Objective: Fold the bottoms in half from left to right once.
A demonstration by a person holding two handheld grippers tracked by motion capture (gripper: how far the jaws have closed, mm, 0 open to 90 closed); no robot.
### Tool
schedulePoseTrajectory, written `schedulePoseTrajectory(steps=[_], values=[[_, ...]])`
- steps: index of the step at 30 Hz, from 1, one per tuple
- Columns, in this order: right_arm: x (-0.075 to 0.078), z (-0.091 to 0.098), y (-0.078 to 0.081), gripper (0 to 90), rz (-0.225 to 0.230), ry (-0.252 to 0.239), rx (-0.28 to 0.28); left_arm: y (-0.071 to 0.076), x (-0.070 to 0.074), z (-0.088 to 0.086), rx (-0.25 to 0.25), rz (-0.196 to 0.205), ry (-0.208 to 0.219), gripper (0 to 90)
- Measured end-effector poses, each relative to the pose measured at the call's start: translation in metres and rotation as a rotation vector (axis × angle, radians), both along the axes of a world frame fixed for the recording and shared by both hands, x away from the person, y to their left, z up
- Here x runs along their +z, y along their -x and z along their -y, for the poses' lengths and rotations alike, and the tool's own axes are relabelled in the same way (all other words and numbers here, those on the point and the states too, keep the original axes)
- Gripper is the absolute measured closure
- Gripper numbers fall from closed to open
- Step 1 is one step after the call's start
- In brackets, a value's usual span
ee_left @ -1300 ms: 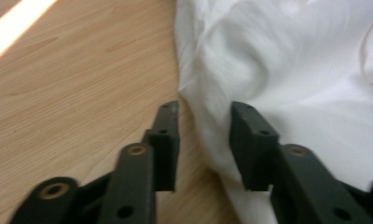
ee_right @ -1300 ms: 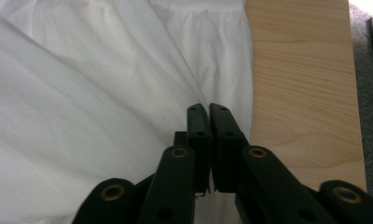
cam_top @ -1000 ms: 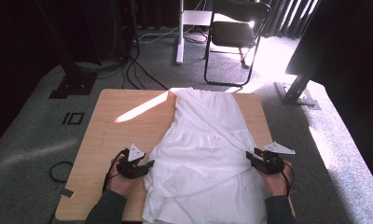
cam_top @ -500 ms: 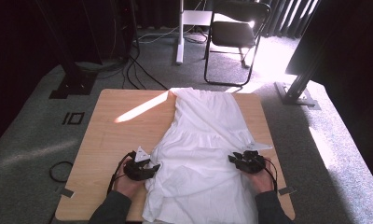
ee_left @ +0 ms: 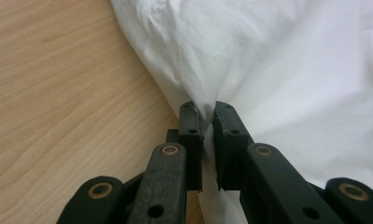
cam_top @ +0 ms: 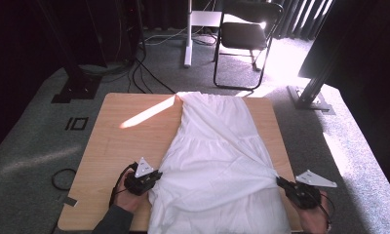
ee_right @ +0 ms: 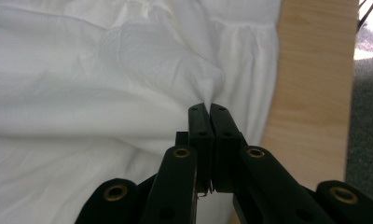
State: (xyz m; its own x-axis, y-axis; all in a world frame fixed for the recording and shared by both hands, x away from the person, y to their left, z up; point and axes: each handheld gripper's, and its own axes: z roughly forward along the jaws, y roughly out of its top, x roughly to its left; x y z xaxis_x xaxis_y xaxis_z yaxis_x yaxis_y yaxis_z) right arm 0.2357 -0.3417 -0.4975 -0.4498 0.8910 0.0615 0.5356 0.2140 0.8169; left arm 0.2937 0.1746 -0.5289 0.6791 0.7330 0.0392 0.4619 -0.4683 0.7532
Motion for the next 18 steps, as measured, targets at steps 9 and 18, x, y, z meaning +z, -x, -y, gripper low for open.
schedulePoseTrajectory(steps=[9, 18], values=[[-0.029, 0.008, 0.008, 57.1, -0.111, -0.061, 0.016, -0.008, 0.005, -0.006, 0.062, 0.006, 0.049, 48.0], [-0.009, -0.023, -0.071, 53.3, -0.028, -0.066, 0.027, -0.05, 0.002, 0.011, 0.086, -0.038, 0.076, 38.6]])
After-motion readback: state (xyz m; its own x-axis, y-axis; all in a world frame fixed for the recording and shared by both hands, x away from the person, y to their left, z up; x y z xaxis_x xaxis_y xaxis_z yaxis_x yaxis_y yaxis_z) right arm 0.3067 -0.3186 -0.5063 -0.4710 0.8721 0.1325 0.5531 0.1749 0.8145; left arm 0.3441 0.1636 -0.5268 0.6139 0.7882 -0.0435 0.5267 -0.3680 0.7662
